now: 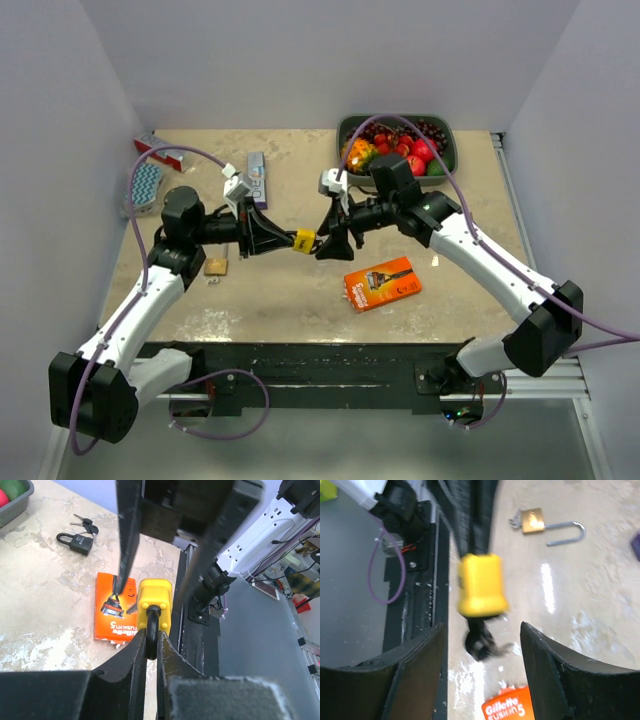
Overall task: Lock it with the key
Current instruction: Lock the lock.
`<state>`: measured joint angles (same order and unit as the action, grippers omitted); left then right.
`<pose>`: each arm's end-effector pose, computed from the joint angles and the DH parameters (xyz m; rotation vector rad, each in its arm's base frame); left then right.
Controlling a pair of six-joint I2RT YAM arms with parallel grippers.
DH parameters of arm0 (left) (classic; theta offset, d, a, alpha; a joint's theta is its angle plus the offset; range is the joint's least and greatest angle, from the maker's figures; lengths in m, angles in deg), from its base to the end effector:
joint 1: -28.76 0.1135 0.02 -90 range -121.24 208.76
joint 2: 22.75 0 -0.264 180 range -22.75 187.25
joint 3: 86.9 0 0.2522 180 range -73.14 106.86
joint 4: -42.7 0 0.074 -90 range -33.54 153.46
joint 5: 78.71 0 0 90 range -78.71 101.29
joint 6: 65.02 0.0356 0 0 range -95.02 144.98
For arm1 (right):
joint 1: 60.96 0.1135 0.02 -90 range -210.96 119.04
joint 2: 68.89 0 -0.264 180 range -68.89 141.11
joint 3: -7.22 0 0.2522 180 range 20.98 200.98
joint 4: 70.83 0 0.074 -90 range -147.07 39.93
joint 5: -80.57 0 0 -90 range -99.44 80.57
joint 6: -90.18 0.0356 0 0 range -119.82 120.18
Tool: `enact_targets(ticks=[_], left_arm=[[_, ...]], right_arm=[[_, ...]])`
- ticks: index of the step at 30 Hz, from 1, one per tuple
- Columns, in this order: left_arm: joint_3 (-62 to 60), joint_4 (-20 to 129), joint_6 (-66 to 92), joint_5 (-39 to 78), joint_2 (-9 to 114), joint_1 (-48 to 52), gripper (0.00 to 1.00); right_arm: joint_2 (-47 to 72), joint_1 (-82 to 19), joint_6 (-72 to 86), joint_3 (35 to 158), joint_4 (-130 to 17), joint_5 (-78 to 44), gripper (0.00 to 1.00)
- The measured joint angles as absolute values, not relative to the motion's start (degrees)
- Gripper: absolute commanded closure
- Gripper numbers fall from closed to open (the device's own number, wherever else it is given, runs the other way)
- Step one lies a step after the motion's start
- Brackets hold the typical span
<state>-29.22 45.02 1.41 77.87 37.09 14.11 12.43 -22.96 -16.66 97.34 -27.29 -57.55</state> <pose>0.2116 -0.0891 0.3254 0.8175 1.6179 -1.4304 0.2278 0.2116 0.3573 -1.3998 1.6346 1.1211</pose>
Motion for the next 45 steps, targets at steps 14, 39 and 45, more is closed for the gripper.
enact_targets(ticks=[14,39,45], left_arm=[[-29.29,44.73,0.84,79.60,37.83,14.17,1.00],[-28.17,48.32,4.53,80.98,39.10,14.48,1.00],[-24.72,48.29,4.49,83.45,42.75,16.34,1.00]], right_arm=[[11.84,-26.79,-17.79,97.34,-24.62,-60.53,0.58],[13.46,-25.52,-19.98,98.02,-22.79,-62.97,1.00],[13.46,-27.55,-21.44,98.00,-23.62,-63.94,1.00]])
